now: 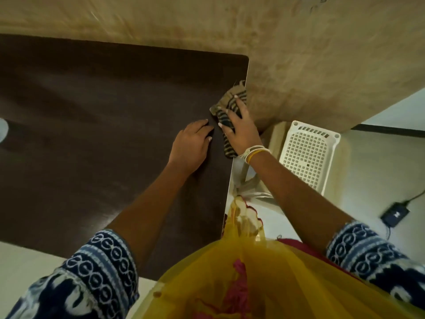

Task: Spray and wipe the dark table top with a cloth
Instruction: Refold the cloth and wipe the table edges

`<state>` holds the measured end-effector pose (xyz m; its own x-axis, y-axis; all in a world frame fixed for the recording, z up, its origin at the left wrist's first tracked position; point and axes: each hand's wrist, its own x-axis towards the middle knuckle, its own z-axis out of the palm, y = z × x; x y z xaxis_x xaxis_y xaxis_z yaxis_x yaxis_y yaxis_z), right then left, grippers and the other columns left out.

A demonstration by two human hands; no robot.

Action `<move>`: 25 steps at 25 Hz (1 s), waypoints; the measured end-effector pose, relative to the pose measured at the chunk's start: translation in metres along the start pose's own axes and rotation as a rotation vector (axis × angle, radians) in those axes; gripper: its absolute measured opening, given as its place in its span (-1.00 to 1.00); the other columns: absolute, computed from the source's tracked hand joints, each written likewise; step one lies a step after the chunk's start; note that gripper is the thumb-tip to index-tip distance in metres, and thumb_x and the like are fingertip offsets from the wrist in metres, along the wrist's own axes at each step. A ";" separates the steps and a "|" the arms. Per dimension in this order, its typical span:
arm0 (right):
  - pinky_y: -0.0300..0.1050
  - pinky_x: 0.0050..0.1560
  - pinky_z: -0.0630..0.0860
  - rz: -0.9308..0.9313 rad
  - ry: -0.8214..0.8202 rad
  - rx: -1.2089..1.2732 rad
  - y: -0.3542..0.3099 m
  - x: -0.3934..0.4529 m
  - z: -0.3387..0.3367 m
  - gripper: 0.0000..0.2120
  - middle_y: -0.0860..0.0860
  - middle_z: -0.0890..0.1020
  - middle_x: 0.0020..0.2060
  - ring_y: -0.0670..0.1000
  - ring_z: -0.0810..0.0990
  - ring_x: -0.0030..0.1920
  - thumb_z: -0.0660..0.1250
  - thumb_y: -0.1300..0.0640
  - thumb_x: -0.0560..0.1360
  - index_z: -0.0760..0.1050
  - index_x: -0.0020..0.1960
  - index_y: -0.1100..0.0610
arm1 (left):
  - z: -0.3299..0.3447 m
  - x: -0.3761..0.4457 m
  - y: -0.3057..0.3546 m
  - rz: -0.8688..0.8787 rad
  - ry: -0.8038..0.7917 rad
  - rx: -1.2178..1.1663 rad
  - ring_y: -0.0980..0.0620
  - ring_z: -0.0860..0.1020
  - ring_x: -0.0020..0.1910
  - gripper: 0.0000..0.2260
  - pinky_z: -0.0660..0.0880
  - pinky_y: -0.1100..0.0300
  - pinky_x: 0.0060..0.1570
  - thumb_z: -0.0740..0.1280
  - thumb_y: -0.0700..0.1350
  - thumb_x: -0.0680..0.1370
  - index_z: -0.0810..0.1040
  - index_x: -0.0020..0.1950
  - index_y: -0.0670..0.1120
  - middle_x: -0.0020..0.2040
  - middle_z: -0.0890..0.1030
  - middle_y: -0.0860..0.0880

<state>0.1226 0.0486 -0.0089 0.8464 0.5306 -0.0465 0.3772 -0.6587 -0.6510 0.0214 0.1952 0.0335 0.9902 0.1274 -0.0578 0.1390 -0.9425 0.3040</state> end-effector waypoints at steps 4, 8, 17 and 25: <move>0.09 0.39 0.35 0.071 0.023 -0.024 -0.027 -0.073 0.027 -0.56 0.18 0.13 0.55 0.29 0.31 0.43 0.30 0.06 0.56 0.42 0.41 0.14 | -0.008 -0.052 -0.013 0.087 -0.037 0.004 -0.15 0.47 0.33 -0.70 0.44 -0.06 0.27 0.26 -0.15 0.61 0.54 0.32 -0.16 0.36 0.51 -0.16; 0.10 0.36 0.35 0.164 0.040 -0.127 -0.060 -0.147 0.054 -0.53 0.10 0.11 0.57 0.31 0.38 0.36 0.26 -0.03 0.58 0.36 0.46 0.04 | -0.023 -0.124 -0.031 0.178 -0.088 0.037 -0.09 0.42 0.38 -0.69 0.39 -0.01 0.34 0.23 -0.14 0.63 0.53 0.35 -0.14 0.40 0.47 -0.12; 0.20 0.48 0.16 0.429 0.085 -0.488 -0.144 -0.261 0.108 -0.47 0.03 0.13 0.57 0.34 0.13 0.49 0.01 -0.22 0.61 0.12 0.55 -0.16 | -0.034 -0.262 -0.098 0.129 -0.190 0.143 -0.05 0.30 0.49 -0.64 0.30 0.01 0.43 0.15 -0.07 0.66 0.40 0.46 -0.09 0.52 0.32 -0.08; 0.19 0.53 0.02 0.322 0.064 -0.450 -0.210 -0.266 0.168 -0.46 0.06 0.17 0.56 0.28 0.01 0.56 -0.05 -0.23 0.61 0.12 0.56 -0.11 | -0.048 -0.314 -0.163 0.017 -0.195 0.104 -0.06 0.32 0.47 -0.64 0.38 0.00 0.32 0.18 -0.07 0.65 0.41 0.44 -0.11 0.52 0.32 -0.10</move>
<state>-0.2444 0.1351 0.0129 0.9613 0.2405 -0.1342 0.2071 -0.9525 -0.2235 -0.3109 0.3236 0.0482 0.9692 0.0584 -0.2391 0.1096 -0.9722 0.2071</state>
